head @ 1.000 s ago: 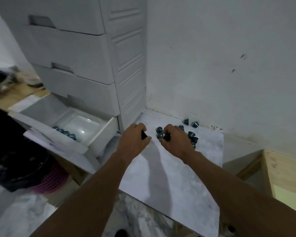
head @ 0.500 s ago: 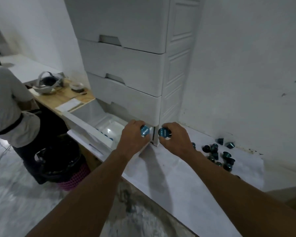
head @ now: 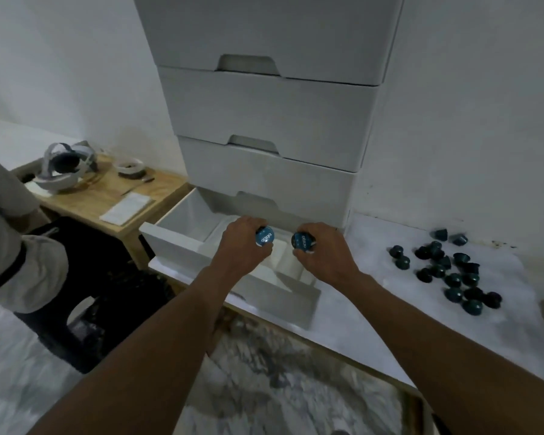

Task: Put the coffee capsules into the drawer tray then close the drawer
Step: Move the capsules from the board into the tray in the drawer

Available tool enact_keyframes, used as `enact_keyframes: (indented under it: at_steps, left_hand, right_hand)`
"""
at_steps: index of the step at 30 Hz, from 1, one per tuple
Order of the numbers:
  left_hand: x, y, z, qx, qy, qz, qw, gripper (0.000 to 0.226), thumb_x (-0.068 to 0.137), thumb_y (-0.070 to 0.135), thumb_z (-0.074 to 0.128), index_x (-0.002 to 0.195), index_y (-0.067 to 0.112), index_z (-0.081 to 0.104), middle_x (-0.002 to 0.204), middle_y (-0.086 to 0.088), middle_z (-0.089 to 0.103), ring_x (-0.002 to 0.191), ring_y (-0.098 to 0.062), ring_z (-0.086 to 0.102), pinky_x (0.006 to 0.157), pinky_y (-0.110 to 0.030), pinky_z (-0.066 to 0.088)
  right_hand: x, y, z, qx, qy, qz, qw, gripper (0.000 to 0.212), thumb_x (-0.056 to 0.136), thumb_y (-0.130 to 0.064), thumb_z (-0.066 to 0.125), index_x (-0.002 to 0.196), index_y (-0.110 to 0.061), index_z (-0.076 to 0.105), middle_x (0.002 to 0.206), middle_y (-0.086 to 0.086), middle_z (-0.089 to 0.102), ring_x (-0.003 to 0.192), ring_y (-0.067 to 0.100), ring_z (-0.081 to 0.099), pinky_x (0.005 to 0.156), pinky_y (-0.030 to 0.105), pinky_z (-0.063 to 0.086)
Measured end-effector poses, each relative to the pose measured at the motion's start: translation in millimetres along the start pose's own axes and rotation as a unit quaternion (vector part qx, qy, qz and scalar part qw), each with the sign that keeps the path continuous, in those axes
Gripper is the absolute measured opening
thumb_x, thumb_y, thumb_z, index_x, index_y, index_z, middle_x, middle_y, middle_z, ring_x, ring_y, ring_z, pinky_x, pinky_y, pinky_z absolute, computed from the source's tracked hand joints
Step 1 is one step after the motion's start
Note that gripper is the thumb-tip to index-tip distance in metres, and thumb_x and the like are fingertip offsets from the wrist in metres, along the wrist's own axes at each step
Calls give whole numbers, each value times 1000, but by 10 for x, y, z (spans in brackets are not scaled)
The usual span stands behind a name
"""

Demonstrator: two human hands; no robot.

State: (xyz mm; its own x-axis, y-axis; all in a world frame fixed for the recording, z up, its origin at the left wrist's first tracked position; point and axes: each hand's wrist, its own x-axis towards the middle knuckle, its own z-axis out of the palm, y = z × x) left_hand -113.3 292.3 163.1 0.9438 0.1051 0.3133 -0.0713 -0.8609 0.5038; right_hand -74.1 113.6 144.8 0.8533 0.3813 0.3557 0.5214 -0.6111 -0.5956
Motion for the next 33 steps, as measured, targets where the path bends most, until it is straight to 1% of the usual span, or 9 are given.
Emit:
enact_keyframes:
  at_steps: [3, 6, 11, 14, 17, 22, 25, 28, 33]
  left_hand:
    - [111, -165, 3, -20, -28, 19, 999, 39, 79, 20, 73, 114, 7, 62, 109, -11, 66, 95, -21, 61, 87, -28, 46]
    - [295, -342, 40, -31, -44, 39, 998, 39, 76, 18, 75, 113, 8, 64, 107, -10, 67, 93, -20, 61, 87, -30, 49]
    - [658, -628, 166, -33, -101, 35, 994, 36, 74, 15, 76, 108, 9, 66, 103, -8, 68, 90, -18, 62, 83, -28, 50]
    - [855, -778, 283, -15, -147, 18, 989, 37, 75, 17, 75, 110, 12, 65, 105, -5, 67, 89, -13, 59, 77, -20, 42]
    - [1028, -957, 429, -19, -196, 0, 980, 41, 74, 16, 76, 113, 13, 64, 108, -2, 68, 89, -8, 57, 78, -14, 38]
    - [1196, -1211, 724, -72, -274, -16, 959, 44, 68, 12, 80, 110, 14, 66, 106, -4, 68, 92, -14, 62, 84, -22, 48]
    - [1272, -1323, 843, -70, -320, 21, 945, 43, 68, 14, 80, 109, 15, 66, 104, -2, 68, 91, -14, 63, 84, -24, 51]
    - [1347, -1413, 904, -75, -357, 52, 930, 42, 68, 13, 79, 108, 15, 66, 103, -2, 68, 93, -15, 63, 85, -26, 51]
    - [1382, -1530, 961, -81, -400, 101, 907, 45, 69, 12, 77, 112, 13, 65, 110, -4, 66, 98, -16, 61, 87, -24, 49]
  right_hand:
    - [79, -11, 152, -8, -7, 27, 1000, 31, 74, -12, 74, 104, -7, 64, 99, 10, 66, 92, 24, 58, 83, 39, 50]
    - [259, 46, 301, -33, -23, 30, 999, 26, 72, -11, 74, 96, -8, 65, 94, 7, 65, 89, 22, 55, 77, 31, 44]
    - [596, 221, 564, -45, -48, 55, 996, 26, 73, -11, 73, 97, -10, 64, 96, 7, 60, 86, 19, 51, 72, 26, 37]
    - [742, 339, 755, -47, -70, 79, 993, 32, 75, -10, 72, 107, -11, 63, 101, 6, 55, 89, 15, 46, 74, 22, 32]
    - [828, 450, 917, -53, -115, 112, 986, 36, 77, -9, 70, 112, -12, 63, 104, 9, 56, 93, 22, 53, 78, 25, 39]
    - [809, 535, 1025, -71, -142, 157, 975, 31, 77, -10, 69, 107, -10, 67, 103, 12, 62, 95, 25, 55, 83, 32, 45]
    - [788, 501, 1070, -89, -166, 181, 965, 28, 78, -12, 69, 105, -9, 68, 104, 13, 62, 96, 25, 54, 87, 36, 46]
    - [815, 434, 1115, -99, -160, 222, 957, 26, 78, -13, 70, 103, -9, 68, 105, 12, 62, 96, 23, 54, 86, 35, 47]
    - [819, 296, 1249, -125, -172, 264, 941, 23, 80, -18, 70, 103, -14, 68, 107, 7, 65, 95, 21, 57, 85, 36, 50]
